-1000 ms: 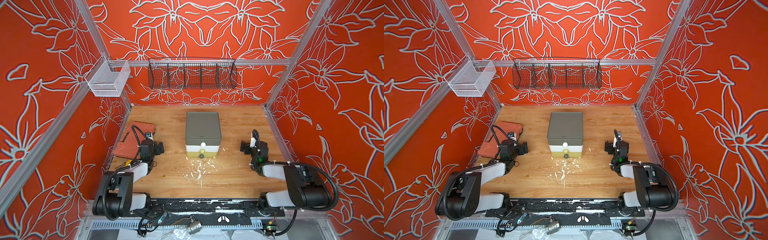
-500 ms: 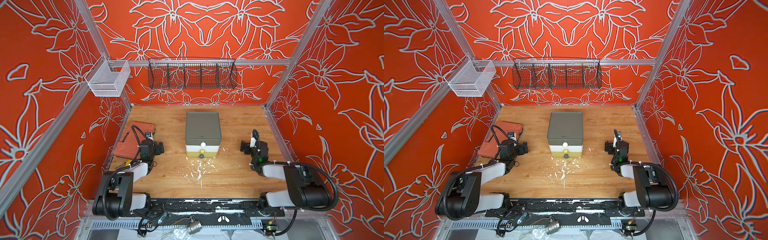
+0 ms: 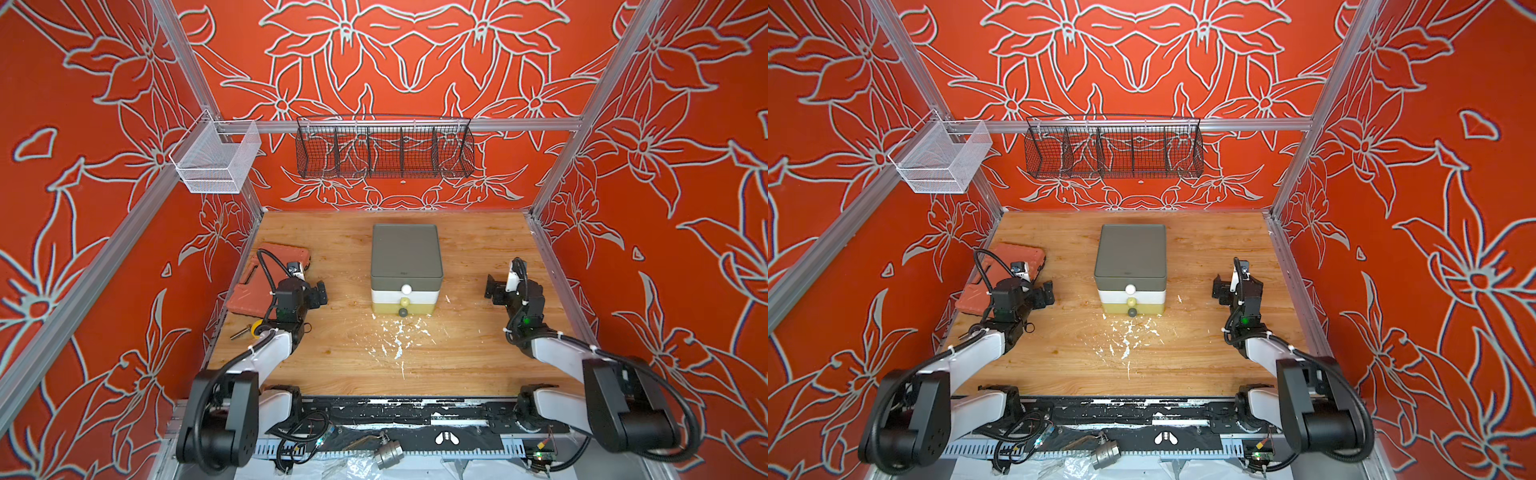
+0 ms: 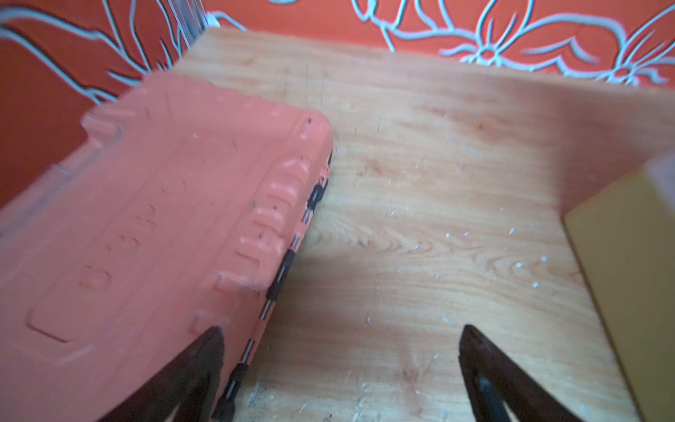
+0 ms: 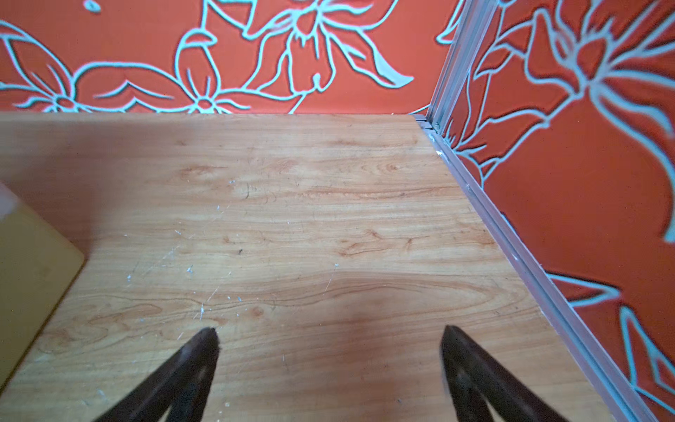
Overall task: Take the mice out of the drawer
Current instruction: Move the storage box to the center of the board.
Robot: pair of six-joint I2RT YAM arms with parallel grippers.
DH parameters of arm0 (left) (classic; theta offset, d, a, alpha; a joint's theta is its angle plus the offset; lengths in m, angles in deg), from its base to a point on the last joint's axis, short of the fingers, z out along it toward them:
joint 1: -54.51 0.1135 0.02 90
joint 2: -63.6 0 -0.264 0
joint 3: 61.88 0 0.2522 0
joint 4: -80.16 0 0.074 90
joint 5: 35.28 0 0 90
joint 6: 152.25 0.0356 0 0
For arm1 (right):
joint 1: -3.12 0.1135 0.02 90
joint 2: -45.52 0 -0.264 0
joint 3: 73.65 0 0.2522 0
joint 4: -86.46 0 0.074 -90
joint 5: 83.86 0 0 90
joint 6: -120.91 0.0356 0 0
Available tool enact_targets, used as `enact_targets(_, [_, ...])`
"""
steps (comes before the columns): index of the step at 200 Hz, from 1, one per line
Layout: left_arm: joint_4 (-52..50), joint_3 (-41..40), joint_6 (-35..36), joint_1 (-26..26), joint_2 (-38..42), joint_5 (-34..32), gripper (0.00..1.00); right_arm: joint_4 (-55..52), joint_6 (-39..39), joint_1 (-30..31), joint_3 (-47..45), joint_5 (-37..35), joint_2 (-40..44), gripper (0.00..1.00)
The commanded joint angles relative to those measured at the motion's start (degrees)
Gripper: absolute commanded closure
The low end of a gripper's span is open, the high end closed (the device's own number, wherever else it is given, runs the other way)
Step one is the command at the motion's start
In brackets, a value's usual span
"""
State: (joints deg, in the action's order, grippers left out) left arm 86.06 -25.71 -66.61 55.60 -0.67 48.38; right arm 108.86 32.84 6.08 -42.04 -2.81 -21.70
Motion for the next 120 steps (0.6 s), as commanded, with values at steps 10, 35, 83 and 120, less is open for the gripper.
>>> enact_targets(10, [-8.8, 0.7, -5.7, 0.2, 10.6, -1.9, 0.03, -17.3, 5.5, -0.3, 5.2, -2.8, 7.2, 0.02])
enact_targets(35, [-19.9, 4.7, -18.6, 0.3, 17.3, -7.1, 0.02, -32.7, 16.1, -0.3, 11.9, -2.2, 12.0, 0.02])
enact_targets(83, [-30.0, 12.8, -28.1, 0.3, 20.5, 2.2, 0.02, -47.0, 31.5, -0.2, 17.2, 8.0, 16.6, 0.02])
enact_targets(120, [-38.4, 19.4, -32.9, 0.5, 19.1, 12.1, 0.03, -50.0, 35.6, 0.1, 20.3, 21.9, 13.5, 0.02])
